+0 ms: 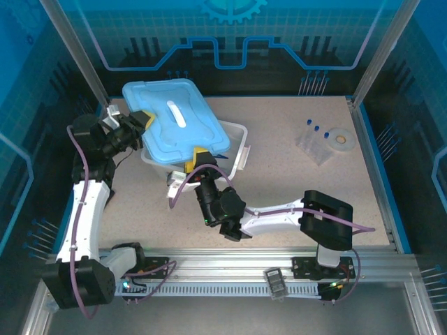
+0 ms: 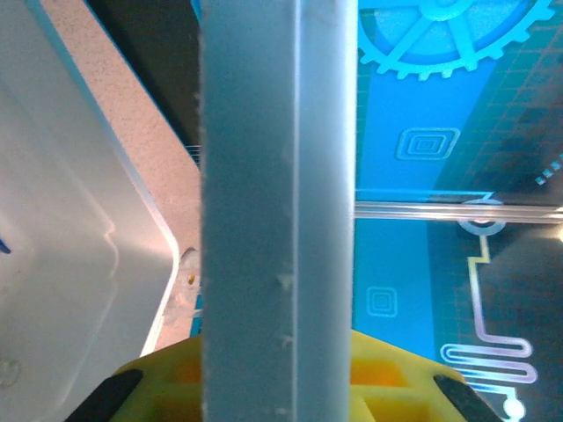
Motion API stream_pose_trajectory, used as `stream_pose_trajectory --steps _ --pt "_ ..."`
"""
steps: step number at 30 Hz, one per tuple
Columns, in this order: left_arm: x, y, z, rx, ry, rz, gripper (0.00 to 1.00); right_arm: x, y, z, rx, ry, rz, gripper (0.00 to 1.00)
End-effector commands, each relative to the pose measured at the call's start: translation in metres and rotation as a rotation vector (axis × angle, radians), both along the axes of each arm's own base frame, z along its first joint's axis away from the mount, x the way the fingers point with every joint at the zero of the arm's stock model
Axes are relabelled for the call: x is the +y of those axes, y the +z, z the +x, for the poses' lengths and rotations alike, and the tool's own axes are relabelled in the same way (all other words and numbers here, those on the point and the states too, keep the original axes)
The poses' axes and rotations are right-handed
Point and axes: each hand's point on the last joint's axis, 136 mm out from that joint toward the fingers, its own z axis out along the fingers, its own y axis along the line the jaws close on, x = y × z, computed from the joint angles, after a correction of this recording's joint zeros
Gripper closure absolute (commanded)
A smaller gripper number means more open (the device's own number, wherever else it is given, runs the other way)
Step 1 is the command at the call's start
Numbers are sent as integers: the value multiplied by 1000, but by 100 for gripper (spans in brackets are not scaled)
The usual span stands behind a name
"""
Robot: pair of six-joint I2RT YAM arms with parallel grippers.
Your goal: Organize the chemistry lab equipment
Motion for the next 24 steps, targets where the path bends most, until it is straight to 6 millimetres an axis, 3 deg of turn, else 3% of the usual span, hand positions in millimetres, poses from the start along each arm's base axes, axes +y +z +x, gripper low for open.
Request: stream_pose_trajectory --steps 1,11,16,24 --pt "5 26 1 -99 11 -19 84 0 12 -7 -15 17 74 47" --pt "17 41 9 -171 68 -50 83 -18 12 -10 39 -11 165 33" --pt "23 43 7 -207 115 -22 84 -10 3 -6 75 -54 183 23" --pt "30 47 11 -258 153 -13 83 -5 -8 -13 254 17 265 25"
